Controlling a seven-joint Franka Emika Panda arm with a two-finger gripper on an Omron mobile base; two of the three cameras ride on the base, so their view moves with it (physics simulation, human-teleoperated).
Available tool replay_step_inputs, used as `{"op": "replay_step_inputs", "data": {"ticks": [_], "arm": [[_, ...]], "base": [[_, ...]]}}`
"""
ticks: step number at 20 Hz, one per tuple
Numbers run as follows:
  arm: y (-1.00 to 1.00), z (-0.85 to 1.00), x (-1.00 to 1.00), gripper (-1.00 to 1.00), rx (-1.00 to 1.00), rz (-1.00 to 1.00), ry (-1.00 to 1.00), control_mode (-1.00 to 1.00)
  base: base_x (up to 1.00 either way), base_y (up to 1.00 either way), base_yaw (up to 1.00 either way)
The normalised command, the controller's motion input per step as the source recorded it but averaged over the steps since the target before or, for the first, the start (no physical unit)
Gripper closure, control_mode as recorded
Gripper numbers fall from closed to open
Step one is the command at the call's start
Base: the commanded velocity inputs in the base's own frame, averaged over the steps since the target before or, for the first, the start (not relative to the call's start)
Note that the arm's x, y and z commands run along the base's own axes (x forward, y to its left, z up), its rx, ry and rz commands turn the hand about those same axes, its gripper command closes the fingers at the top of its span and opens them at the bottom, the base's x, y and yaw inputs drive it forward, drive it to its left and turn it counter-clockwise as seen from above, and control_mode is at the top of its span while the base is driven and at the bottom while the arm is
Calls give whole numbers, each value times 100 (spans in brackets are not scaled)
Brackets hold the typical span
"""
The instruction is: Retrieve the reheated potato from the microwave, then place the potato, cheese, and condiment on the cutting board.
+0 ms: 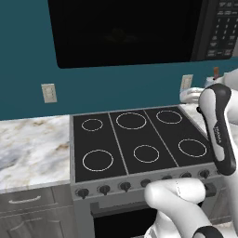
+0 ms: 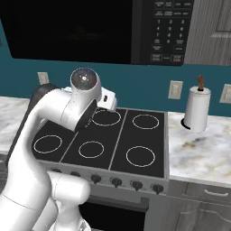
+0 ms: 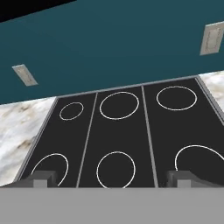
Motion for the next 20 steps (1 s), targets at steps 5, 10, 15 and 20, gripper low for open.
{"op": "replay_step_inputs", "data": {"ticks": [5, 10, 15, 20], "arm": [[-33, 41, 0, -100, -3, -1, 3, -100], [-32, 45, 5, -100, -3, 0, 10, -100], [-24, 46, 11, -100, 0, 0, 15, -100], [-21, 34, 13, -100, 0, 0, 7, -100]], "base": [[0, 0, 0], [0, 0, 0], [0, 0, 0], [0, 0, 0]]}}
